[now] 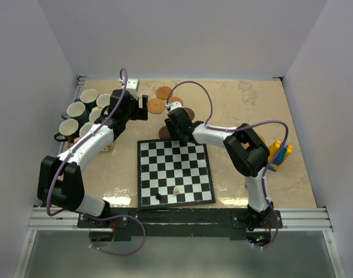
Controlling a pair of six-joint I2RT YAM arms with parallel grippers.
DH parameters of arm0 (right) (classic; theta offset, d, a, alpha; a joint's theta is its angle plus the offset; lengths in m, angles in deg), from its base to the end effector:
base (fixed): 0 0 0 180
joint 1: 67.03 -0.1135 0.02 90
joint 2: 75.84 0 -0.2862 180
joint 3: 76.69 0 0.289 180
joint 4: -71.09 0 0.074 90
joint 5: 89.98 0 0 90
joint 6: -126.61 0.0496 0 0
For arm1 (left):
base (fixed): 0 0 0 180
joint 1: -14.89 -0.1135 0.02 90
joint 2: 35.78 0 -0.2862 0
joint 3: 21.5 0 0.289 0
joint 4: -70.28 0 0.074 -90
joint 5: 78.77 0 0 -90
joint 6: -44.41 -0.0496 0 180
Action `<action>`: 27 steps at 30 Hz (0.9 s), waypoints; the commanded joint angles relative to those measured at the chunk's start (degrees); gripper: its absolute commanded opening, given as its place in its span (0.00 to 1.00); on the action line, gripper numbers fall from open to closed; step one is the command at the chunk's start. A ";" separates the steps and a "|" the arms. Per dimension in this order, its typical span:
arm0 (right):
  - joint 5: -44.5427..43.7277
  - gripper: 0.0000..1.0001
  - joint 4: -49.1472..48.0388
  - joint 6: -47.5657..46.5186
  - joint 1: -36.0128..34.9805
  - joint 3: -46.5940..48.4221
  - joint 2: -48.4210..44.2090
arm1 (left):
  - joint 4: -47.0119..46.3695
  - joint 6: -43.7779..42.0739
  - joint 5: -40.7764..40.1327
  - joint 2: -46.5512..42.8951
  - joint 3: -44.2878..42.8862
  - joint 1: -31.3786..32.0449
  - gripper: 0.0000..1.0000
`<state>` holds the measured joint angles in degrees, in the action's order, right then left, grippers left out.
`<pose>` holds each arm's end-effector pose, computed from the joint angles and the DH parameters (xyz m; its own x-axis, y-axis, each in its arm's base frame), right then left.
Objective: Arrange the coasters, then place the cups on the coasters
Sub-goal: Move the coaster to the center of the board.
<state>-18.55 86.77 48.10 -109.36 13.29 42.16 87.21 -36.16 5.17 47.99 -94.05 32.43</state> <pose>0.3780 0.3230 0.1468 -0.5938 -0.2854 -0.7523 -0.3570 0.9314 -0.0716 0.3650 -0.1099 0.2836 -0.4783 -0.0197 -0.8780 0.1344 0.9863 -0.0953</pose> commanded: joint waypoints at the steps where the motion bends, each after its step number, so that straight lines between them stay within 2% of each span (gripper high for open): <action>1: -1.73 0.57 1.39 -0.41 -0.13 1.02 0.04 | -1.26 -0.99 -0.79 -2.64 -0.24 0.04 0.90; 10: -3.93 0.56 2.89 1.79 3.56 -5.66 -3.82 | -1.35 -0.99 -0.88 -3.35 0.02 0.04 0.90; 27: -6.66 0.56 4.73 1.79 9.63 -7.86 -6.20 | -1.61 -1.08 -0.97 -3.17 0.28 0.04 0.90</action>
<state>-22.48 88.65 50.00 -100.72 6.36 36.72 87.23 -36.25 4.77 46.46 -93.73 32.43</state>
